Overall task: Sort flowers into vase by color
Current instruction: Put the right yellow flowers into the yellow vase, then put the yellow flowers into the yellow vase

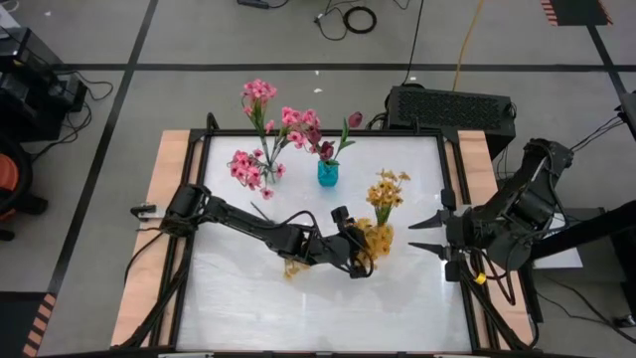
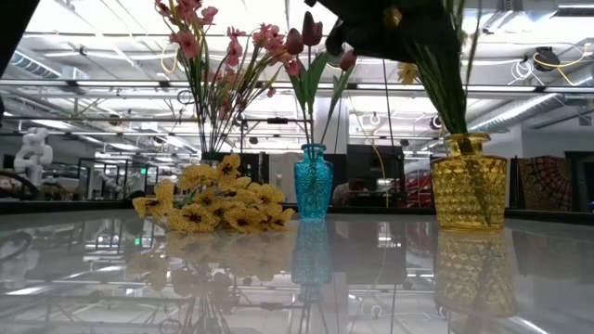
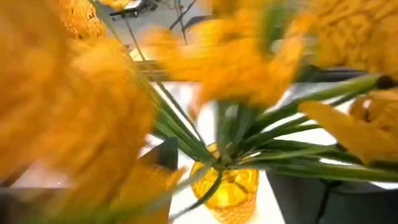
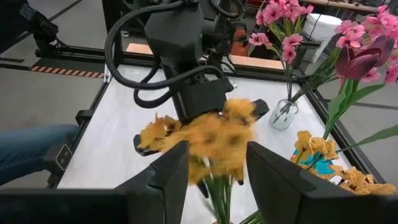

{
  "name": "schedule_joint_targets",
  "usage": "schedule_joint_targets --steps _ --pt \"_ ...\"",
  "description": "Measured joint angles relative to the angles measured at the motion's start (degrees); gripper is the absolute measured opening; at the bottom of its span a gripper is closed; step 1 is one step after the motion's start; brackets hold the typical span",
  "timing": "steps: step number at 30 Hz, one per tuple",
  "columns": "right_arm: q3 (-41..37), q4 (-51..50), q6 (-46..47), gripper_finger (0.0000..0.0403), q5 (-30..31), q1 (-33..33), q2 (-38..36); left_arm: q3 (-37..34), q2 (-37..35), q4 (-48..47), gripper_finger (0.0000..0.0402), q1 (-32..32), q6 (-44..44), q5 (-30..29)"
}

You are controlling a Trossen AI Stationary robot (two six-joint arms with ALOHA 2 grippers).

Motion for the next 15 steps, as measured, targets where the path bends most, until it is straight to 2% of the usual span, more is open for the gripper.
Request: schedule_joint_targets --steps 6,15 --pt "0.0 0.0 0.1 0.0152 0.0 0.0 0.1 0.0 0.0 -2.8 0.0296 -0.9 0.0 -2.9" --pt "0.0 0.0 0.1 0.0152 0.0 0.0 0.7 0.0 -0.5 -11.4 0.0351 -3.2 -4.2 -8.1"
